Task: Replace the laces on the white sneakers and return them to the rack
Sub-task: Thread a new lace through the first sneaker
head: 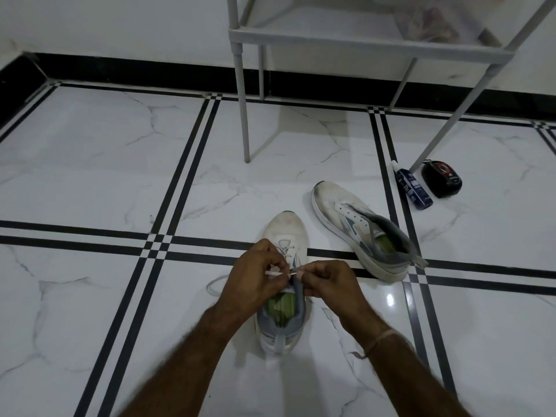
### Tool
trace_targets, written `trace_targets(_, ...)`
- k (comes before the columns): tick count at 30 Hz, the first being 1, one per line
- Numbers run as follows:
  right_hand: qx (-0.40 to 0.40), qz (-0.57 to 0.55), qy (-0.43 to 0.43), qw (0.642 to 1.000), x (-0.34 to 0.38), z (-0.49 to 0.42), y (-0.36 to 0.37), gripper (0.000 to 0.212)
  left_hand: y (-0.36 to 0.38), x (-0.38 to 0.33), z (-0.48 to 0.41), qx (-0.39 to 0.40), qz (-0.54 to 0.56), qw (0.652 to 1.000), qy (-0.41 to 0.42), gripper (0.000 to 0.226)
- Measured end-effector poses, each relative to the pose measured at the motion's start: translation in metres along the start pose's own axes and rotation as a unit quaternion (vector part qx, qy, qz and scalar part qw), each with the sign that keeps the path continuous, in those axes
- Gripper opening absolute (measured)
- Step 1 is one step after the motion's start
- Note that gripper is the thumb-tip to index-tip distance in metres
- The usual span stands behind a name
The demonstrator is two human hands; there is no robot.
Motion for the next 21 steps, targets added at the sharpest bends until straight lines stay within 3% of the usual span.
trace_targets(4,0.006,-0.014,-0.001,1.000,-0.001,0.001,0.001,0.010,0.008,-0.006,-0.003,0.040,-0.075,0.996,0.037,0.010)
trace_targets(11,0.023,-0.025,-0.025,0.999,-0.001,0.005,0.003,0.013,0.013,0.002,0.005,-0.024,-0.035,0.999,-0.022,0.006)
trace_targets(17,0.036,-0.049,0.004,0.998,-0.010,0.005,0.001,0.014,0.013,0.011,0.004,-0.006,-0.034,0.998,-0.049,0.009)
trace_targets(21,0.025,0.021,-0.028,0.999,-0.006,0.004,0.004,0.011,0.013,0.016,0.001,0.026,-0.034,0.998,-0.046,0.009)
Point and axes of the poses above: each hand's wrist, its own z-axis away from the middle knuckle, its own y-axis out of the palm, x = y × z, the point moved 8 cm from there along -z, towards the middle knuckle, and after that the axes turned 5 degrees about -x, right-handed, at the moved point
